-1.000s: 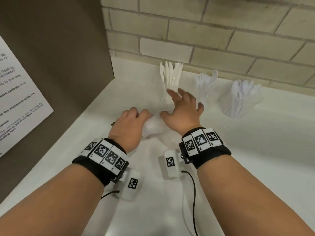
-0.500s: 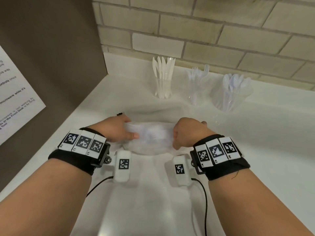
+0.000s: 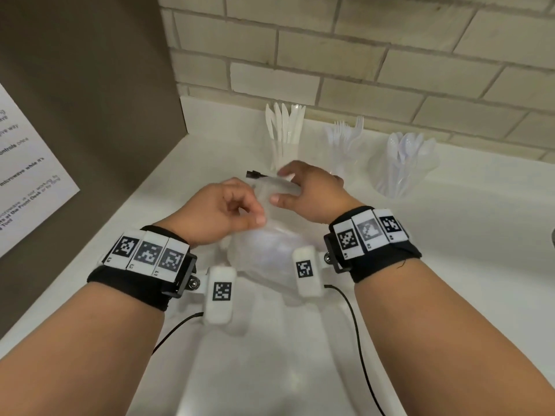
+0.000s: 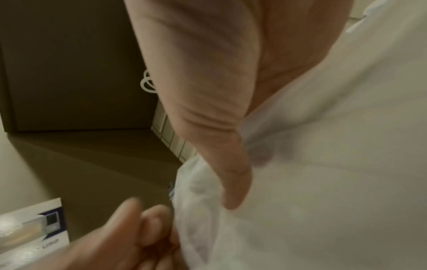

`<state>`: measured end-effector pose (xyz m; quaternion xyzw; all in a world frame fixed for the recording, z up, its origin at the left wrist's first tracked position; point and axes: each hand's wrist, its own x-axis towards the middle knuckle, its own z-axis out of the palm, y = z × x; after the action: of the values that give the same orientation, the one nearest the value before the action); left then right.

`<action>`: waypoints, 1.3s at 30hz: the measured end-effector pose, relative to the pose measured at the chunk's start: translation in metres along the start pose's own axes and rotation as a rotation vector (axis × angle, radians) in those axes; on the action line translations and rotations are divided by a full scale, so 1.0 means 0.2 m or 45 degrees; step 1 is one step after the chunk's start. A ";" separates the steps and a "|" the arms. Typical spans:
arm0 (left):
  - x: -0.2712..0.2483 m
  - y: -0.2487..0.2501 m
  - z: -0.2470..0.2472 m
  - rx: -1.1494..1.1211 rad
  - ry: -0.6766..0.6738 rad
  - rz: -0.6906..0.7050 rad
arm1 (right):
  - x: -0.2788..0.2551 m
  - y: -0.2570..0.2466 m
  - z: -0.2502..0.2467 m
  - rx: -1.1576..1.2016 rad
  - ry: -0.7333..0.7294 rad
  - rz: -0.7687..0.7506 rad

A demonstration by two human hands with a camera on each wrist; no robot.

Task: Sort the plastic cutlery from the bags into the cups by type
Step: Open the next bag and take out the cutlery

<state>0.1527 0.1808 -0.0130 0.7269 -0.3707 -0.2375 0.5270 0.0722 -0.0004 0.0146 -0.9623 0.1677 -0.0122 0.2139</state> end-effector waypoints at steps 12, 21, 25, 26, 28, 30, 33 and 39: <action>0.11 0.35 0.02 -0.006 0.365 0.111 | -0.11 -0.16 -0.25 0.451 0.394 -0.363; 0.12 0.41 -0.05 -0.022 0.677 0.128 | -0.17 -0.14 -0.35 -0.097 0.486 -0.315; 0.14 0.39 -0.13 -0.119 0.881 0.074 | -0.24 -0.03 -0.36 -0.204 0.450 -0.123; 0.14 0.39 -0.15 -0.126 0.929 0.073 | -0.25 0.00 -0.37 -0.235 0.431 -0.071; 0.15 0.39 -0.17 -0.129 1.039 0.069 | -0.28 0.06 -0.38 -0.297 0.373 0.065; 0.15 0.38 -0.20 -0.136 1.158 0.069 | -0.31 0.13 -0.39 -0.321 0.317 0.198; 0.12 0.40 -0.17 -0.169 1.210 0.121 | -0.32 0.22 -0.41 -0.247 0.388 0.252; -0.03 0.61 -0.05 -0.634 0.179 -0.029 | -0.29 0.24 -0.40 0.249 0.691 0.247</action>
<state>0.1209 0.1714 0.1053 0.5937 -0.2548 -0.2763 0.7115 -0.0058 -0.0553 0.0694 -0.8782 0.3080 -0.2646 0.2529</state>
